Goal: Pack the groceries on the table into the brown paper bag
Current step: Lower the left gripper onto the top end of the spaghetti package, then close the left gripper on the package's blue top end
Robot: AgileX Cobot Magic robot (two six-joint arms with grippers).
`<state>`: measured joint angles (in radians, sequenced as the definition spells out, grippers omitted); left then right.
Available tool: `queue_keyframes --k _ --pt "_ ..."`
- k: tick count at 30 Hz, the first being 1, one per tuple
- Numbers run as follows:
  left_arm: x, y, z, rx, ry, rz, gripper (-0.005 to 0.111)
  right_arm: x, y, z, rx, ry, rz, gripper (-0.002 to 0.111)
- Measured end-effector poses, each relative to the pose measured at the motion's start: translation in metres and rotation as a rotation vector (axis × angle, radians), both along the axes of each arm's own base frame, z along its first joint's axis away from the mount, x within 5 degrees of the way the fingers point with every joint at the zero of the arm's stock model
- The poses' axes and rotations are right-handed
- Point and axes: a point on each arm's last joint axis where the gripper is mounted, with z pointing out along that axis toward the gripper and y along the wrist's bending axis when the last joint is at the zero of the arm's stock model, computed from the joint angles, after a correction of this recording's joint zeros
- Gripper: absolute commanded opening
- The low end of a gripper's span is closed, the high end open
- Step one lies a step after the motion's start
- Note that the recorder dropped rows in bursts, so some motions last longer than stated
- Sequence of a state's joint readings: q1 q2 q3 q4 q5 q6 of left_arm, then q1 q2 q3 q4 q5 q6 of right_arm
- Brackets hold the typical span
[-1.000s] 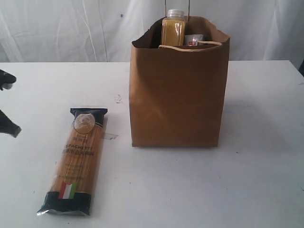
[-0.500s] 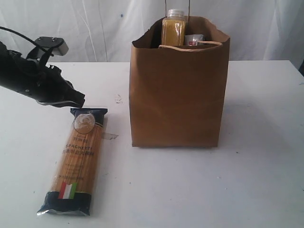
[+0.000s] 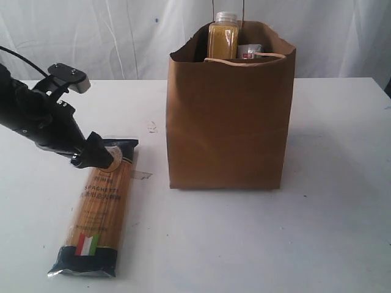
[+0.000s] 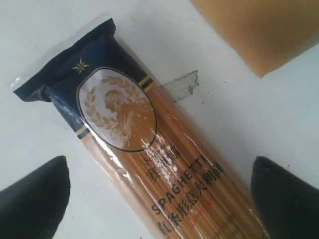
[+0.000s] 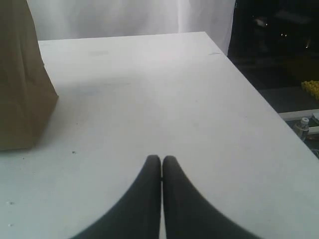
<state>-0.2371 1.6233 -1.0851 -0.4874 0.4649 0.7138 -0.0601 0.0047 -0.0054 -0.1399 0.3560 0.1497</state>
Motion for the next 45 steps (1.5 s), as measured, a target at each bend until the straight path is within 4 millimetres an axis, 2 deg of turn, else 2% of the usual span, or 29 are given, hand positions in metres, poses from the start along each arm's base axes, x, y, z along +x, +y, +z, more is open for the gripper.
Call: queue_keyframes --k 8,13,16,22,28,34,45 --pt "0.004 -0.006 0.005 -0.141 0.007 0.116 0.105 0.0 0.0 0.0 0.0 0.0 0.0 0.0" --pt "0.005 -0.003 0.003 -0.151 0.056 0.219 0.105 0.0 0.0 0.0 0.0 0.0 0.0 0.0" --pt "0.009 -0.001 -0.002 -0.149 0.062 0.283 0.105 0.0 0.0 0.0 0.0 0.0 0.0 0.0" --pt "0.029 -0.005 -0.026 -0.141 0.113 0.346 0.105 0.0 0.0 0.0 0.002 0.0 -0.001 0.0" --pt "0.04 -0.023 -0.04 -0.04 0.127 0.291 0.105 0.0 0.0 0.0 0.002 0.0 -0.001 0.0" --pt "0.047 -0.014 -0.059 0.092 0.182 0.415 0.105 0.0 0.0 0.0 0.002 0.0 -0.001 0.0" --pt "0.043 -0.031 -0.062 0.13 0.216 0.377 0.105 0.0 0.0 0.0 0.002 0.0 -0.001 0.0"
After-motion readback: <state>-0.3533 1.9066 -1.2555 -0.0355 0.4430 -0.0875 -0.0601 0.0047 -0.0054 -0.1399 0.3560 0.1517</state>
